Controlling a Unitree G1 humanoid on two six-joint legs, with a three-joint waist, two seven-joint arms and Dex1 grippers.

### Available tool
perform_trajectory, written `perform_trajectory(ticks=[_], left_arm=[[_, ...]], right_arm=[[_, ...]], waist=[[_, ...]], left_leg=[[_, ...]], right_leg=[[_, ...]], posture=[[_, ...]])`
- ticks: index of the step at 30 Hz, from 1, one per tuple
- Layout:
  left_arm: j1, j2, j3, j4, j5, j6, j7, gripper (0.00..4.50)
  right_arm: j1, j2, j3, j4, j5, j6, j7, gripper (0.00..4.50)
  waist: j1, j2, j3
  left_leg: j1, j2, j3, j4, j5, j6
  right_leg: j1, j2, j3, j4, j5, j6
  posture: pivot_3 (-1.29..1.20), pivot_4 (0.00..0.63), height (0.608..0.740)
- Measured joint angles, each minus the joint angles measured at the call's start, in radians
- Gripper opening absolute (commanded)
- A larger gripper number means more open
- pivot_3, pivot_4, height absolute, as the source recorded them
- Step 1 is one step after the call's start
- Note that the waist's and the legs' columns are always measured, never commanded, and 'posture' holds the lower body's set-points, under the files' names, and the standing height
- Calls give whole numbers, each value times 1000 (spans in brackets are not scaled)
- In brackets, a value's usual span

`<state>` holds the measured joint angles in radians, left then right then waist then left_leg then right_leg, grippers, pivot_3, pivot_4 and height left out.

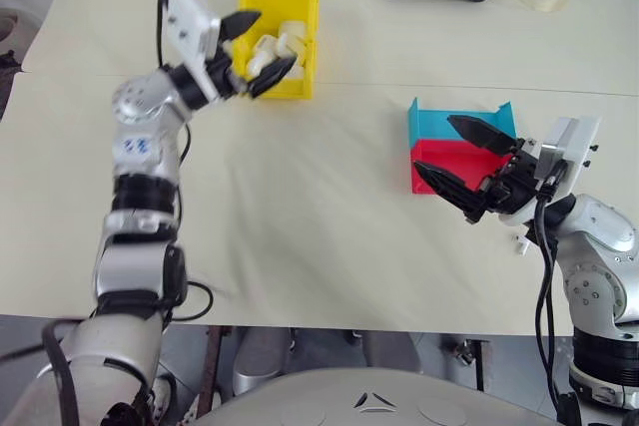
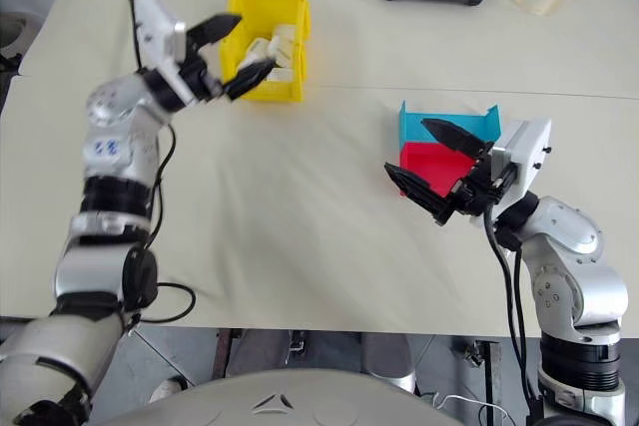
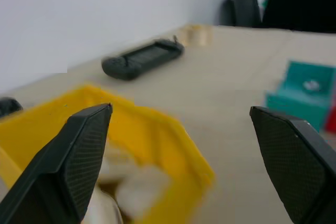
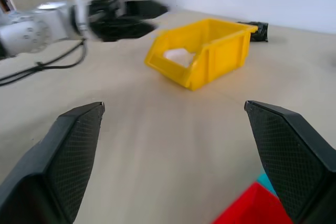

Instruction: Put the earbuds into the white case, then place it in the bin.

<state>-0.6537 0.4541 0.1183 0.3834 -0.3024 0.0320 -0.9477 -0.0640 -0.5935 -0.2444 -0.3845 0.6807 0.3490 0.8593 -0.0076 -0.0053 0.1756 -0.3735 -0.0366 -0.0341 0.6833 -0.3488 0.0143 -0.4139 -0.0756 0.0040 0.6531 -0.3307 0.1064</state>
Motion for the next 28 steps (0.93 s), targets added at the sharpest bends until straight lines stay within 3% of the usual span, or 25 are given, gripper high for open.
perform_trajectory(ticks=[6,13,18,28], left_arm=[[382,133,75,-423,-131,150,-47,4472],[633,162,146,-649,-164,177,-7,4472],[650,171,182,-684,-163,153,31,4472],[514,158,174,-640,-162,176,139,4472]], right_arm=[[-72,-49,11,119,-35,-44,108,4500],[-138,-67,33,205,-65,-67,186,4500],[-147,-90,36,243,-80,-80,225,4500],[-57,-111,-8,250,-99,-111,224,4500]], waist=[[8,0,0],[15,1,0],[21,1,0],[29,1,0]], left_leg=[[1,0,-2,0,1,0],[3,-1,-4,-1,0,0],[2,-1,-4,-1,0,0],[2,-1,-4,-1,0,0]], right_leg=[[4,-2,-1,-7,0,0],[6,-2,-1,-9,0,0],[6,-2,-2,-9,0,0],[6,-2,-2,-9,0,0]], posture=[[0,150,740],[0,150,740],[0,150,740],[0,150,740]])
